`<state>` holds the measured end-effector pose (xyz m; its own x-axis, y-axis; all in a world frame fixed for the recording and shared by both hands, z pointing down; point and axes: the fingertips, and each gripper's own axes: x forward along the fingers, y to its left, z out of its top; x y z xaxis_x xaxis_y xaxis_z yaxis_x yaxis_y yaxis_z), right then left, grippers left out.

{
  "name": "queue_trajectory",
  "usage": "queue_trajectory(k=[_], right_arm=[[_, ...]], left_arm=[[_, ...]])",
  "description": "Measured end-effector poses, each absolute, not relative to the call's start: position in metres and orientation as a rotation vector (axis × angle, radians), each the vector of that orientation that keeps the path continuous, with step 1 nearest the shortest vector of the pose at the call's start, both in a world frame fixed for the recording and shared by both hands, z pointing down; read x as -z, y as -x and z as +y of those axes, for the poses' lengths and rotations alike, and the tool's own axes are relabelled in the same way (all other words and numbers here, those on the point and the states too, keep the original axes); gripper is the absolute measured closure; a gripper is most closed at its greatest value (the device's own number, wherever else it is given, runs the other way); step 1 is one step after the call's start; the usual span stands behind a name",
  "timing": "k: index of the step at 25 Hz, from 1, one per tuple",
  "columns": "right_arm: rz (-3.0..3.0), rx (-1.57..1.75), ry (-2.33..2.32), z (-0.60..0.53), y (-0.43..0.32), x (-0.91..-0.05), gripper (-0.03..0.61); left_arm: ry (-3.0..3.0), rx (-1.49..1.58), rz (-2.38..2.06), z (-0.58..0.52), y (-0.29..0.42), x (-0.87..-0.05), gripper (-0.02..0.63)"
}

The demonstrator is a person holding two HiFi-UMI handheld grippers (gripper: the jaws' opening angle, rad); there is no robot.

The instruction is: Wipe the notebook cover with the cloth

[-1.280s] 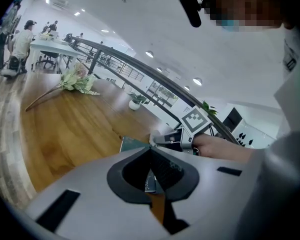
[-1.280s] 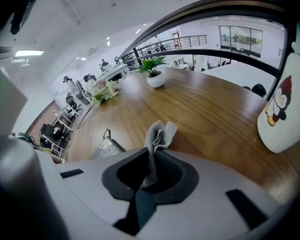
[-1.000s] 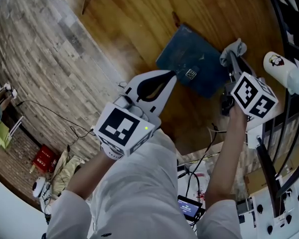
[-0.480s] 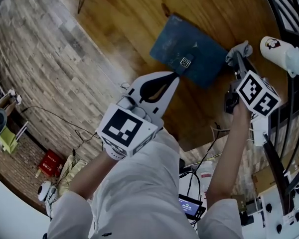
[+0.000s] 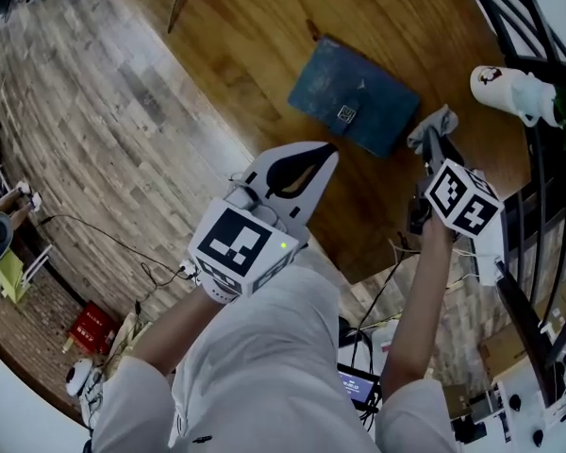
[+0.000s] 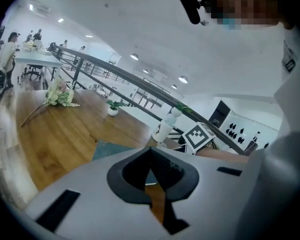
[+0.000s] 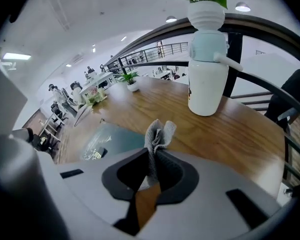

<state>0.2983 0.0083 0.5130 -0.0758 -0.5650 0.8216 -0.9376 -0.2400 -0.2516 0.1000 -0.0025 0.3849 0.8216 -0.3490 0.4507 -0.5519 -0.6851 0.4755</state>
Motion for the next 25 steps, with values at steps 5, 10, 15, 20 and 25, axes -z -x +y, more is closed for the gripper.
queue_trajectory(k=[5, 10, 15, 20, 25], right_arm=[[-1.650, -1.258, -1.806, 0.024, -0.281, -0.490, 0.537], [-1.692, -1.219, -1.835, 0.031, -0.264, -0.454, 0.537], [-1.759, -1.181, -1.858, 0.038, -0.243, -0.406, 0.537], [-1.866, -1.119, -1.875, 0.040, -0.219, -0.363, 0.537], [-1.969, -1.040, -1.882, 0.043, -0.189, -0.324, 0.537]], left_arm=[[-2.415, -0.427, -0.653, 0.010, -0.086, -0.363, 0.594], [-2.438, -0.403, -0.660, 0.017, -0.070, -0.339, 0.594], [-2.453, -0.360, -0.671, 0.024, -0.050, -0.309, 0.594], [-2.474, -0.316, -0.703, 0.023, -0.028, -0.286, 0.594], [-2.500, -0.283, -0.747, 0.027, 0.004, -0.262, 0.594]])
